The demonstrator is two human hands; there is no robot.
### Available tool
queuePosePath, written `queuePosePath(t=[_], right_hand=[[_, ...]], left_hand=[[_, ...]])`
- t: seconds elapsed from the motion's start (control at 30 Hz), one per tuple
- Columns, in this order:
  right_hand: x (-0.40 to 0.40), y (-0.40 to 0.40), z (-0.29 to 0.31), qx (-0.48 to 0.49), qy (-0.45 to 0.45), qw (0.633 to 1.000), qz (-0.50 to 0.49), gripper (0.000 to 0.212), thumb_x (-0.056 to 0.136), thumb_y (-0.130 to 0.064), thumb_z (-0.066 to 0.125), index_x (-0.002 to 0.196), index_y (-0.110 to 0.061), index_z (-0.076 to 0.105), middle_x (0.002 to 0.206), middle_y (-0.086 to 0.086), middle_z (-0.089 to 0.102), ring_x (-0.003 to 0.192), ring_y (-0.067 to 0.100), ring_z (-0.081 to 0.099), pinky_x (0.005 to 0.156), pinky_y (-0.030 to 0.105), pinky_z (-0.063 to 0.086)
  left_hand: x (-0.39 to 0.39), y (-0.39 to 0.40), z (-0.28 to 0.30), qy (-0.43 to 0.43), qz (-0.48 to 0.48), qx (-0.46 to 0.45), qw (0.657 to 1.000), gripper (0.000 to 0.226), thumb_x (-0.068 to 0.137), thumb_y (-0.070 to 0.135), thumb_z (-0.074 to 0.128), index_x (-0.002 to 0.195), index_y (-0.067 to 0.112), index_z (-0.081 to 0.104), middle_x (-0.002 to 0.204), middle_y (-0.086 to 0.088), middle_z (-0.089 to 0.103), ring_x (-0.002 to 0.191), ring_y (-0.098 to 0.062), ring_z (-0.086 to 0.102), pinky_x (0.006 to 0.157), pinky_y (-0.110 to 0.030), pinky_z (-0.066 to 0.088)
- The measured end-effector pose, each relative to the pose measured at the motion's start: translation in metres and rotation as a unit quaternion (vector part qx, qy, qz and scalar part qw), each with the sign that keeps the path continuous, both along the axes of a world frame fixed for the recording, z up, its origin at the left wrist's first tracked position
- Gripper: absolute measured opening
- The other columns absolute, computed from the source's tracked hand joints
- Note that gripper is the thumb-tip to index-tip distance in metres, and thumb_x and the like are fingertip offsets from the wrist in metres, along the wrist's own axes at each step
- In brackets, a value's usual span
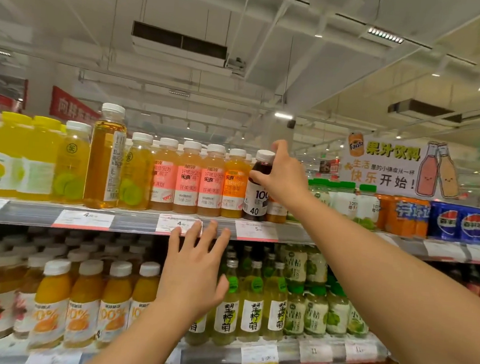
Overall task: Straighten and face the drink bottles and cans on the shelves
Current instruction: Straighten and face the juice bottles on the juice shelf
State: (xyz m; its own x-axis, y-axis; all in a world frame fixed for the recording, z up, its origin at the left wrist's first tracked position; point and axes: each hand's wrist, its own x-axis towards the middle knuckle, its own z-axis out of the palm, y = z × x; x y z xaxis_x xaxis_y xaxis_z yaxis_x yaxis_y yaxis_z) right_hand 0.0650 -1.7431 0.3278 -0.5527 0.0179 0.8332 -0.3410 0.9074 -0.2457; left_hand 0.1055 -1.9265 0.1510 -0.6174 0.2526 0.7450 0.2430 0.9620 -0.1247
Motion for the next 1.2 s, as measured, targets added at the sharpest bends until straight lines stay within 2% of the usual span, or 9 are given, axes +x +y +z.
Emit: queuePosePath(t=[0.2, 0.37, 0.5, 0.57, 0.67, 0.83, 1.0, 1.1, 1.2], right_hand=[[0.014, 0.022, -0.009, -0.116, -0.053, 0.988, 0.086, 0.054, 0.084, -0.042, 0.077, 0.128, -0.024, 0.052, 0.121, 0.002, 0.064, 0.109, 0.026, 0.062, 0.089, 0.049, 0.058], [0.035, 0.045, -0.028, -0.179, -0.020, 0.972, 0.148, 0.040, 0.082, -0.039, 0.081, 0.109, -0.026, 0.055, 0.104, -0.006, 0.064, 0.095, 0.021, 0.067, 0.075, 0.046, 0.063], [0.066, 0.057, -0.059, -0.237, -0.007, 0.950, 0.204, 0.041, 0.081, -0.043, 0.080, 0.112, -0.026, 0.059, 0.105, -0.010, 0.064, 0.097, 0.018, 0.067, 0.074, 0.044, 0.063], [0.085, 0.061, -0.079, -0.243, -0.016, 0.943, 0.225, 0.043, 0.080, -0.046, 0.080, 0.114, -0.028, 0.060, 0.108, -0.012, 0.063, 0.100, 0.015, 0.065, 0.076, 0.044, 0.063], [0.115, 0.069, -0.114, -0.233, -0.043, 0.944, 0.231, 0.041, 0.080, -0.047, 0.080, 0.113, -0.033, 0.061, 0.108, -0.013, 0.065, 0.101, 0.011, 0.065, 0.081, 0.043, 0.061], [0.163, 0.080, -0.187, -0.255, -0.125, 0.918, 0.277, 0.029, 0.080, -0.039, 0.082, 0.104, -0.035, 0.065, 0.096, -0.012, 0.071, 0.092, 0.011, 0.069, 0.071, 0.036, 0.060], [0.189, 0.073, -0.254, -0.271, -0.219, 0.888, 0.300, 0.030, 0.079, -0.034, 0.085, 0.102, -0.038, 0.066, 0.095, -0.019, 0.073, 0.090, 0.001, 0.070, 0.081, 0.037, 0.061], [0.194, 0.064, -0.281, -0.265, -0.264, 0.877, 0.301, 0.034, 0.077, -0.038, 0.086, 0.103, -0.040, 0.064, 0.093, -0.020, 0.073, 0.090, 0.001, 0.070, 0.083, 0.039, 0.060], [0.199, 0.059, -0.301, -0.256, -0.285, 0.875, 0.296, 0.037, 0.075, -0.042, 0.085, 0.105, -0.038, 0.064, 0.094, -0.021, 0.073, 0.091, 0.000, 0.069, 0.084, 0.040, 0.059]], left_hand=[[0.004, 0.003, 0.004, -0.023, 0.005, -0.002, 1.000, 0.085, 0.083, 0.060, 0.043, 0.159, 0.032, 0.020, 0.166, -0.004, 0.026, 0.152, -0.034, 0.020, 0.121, -0.060, 0.012], [0.013, 0.007, 0.012, -0.068, 0.009, 0.014, 0.998, 0.086, 0.085, 0.060, 0.045, 0.160, 0.034, 0.011, 0.169, -0.001, 0.015, 0.155, -0.031, 0.010, 0.124, -0.058, 0.005], [0.021, 0.007, 0.028, -0.114, 0.003, 0.023, 0.993, 0.081, 0.091, 0.057, 0.049, 0.160, 0.037, 0.012, 0.169, 0.003, 0.012, 0.155, -0.027, 0.007, 0.125, -0.054, 0.005], [0.032, 0.010, 0.033, -0.128, -0.025, 0.050, 0.990, 0.073, 0.093, 0.053, 0.053, 0.158, 0.038, 0.023, 0.167, 0.003, 0.021, 0.154, -0.027, 0.013, 0.125, -0.051, 0.009], [0.069, 0.024, 0.022, -0.118, -0.141, 0.177, 0.967, 0.055, 0.095, 0.042, 0.060, 0.148, 0.033, 0.046, 0.149, 0.009, 0.050, 0.140, -0.015, 0.039, 0.115, -0.037, 0.033], [0.129, 0.054, -0.040, -0.175, -0.229, 0.234, 0.929, 0.055, 0.092, 0.052, 0.063, 0.144, 0.041, 0.046, 0.140, 0.030, 0.050, 0.129, 0.011, 0.043, 0.107, -0.020, 0.037], [0.167, 0.069, -0.099, -0.255, -0.248, 0.310, 0.882, 0.059, 0.085, 0.049, 0.075, 0.137, 0.049, 0.048, 0.127, 0.034, 0.060, 0.119, 0.010, 0.054, 0.096, -0.016, 0.045], [0.181, 0.070, -0.123, -0.277, -0.223, 0.342, 0.870, 0.056, 0.083, 0.042, 0.079, 0.129, 0.054, 0.048, 0.122, 0.039, 0.059, 0.114, 0.013, 0.056, 0.090, -0.007, 0.044], [0.191, 0.069, -0.145, -0.294, -0.187, 0.358, 0.866, 0.061, 0.080, 0.047, 0.080, 0.133, 0.046, 0.051, 0.117, 0.032, 0.063, 0.109, 0.012, 0.058, 0.085, -0.008, 0.045]])
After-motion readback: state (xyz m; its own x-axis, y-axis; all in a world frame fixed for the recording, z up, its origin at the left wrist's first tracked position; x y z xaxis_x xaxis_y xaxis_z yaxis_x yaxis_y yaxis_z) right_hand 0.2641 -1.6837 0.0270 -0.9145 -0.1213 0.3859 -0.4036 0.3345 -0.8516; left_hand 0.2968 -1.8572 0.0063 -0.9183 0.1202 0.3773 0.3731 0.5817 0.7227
